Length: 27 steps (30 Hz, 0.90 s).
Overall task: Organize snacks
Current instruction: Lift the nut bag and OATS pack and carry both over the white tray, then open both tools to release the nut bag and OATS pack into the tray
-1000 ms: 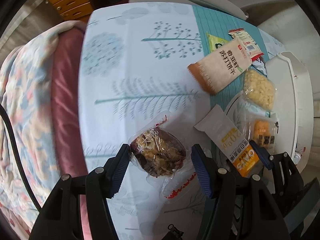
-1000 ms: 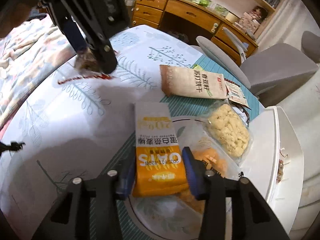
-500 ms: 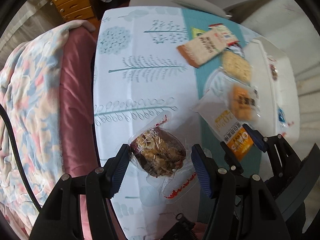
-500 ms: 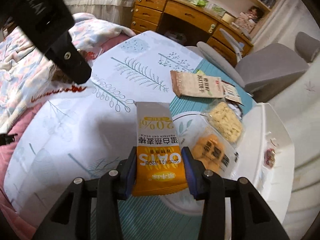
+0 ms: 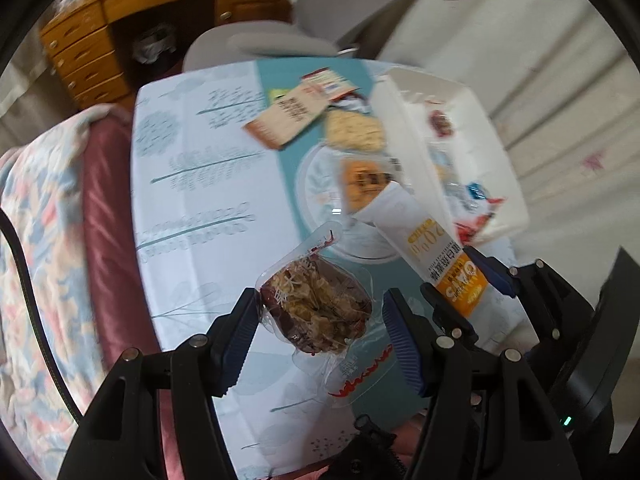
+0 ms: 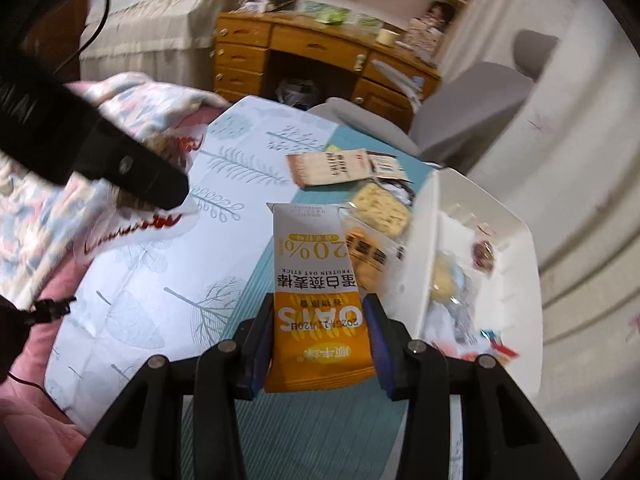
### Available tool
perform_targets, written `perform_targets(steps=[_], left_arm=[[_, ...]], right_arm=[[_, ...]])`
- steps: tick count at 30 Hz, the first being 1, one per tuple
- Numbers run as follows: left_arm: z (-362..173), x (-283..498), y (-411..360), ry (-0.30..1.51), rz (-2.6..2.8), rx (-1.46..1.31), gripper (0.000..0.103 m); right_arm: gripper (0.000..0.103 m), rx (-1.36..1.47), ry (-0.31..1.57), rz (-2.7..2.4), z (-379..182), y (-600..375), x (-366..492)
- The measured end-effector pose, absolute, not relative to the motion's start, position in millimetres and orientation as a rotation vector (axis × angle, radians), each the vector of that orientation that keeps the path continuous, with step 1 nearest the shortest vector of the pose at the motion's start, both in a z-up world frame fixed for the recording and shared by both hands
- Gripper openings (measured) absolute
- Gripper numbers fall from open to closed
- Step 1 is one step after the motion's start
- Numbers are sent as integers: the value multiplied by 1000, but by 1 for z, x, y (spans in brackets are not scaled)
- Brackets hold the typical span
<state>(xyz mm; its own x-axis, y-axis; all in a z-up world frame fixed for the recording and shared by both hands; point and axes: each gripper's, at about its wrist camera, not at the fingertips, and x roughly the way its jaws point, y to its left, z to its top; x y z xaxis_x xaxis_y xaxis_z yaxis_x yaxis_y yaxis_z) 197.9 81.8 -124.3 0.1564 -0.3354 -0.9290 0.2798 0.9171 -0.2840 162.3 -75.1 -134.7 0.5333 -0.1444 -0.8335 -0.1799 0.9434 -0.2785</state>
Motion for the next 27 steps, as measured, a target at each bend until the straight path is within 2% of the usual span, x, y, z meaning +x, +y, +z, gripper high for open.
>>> perform_targets(steps=[11,27], left_arm=[[-103,165,37,1211,-579,-84,62],[-108,181,-82,1112,-584,-226,63]], right_arm=[[43,-186,1001,-67,-101,-138,135],[43,-141,1030,-25,-88,-272,145]])
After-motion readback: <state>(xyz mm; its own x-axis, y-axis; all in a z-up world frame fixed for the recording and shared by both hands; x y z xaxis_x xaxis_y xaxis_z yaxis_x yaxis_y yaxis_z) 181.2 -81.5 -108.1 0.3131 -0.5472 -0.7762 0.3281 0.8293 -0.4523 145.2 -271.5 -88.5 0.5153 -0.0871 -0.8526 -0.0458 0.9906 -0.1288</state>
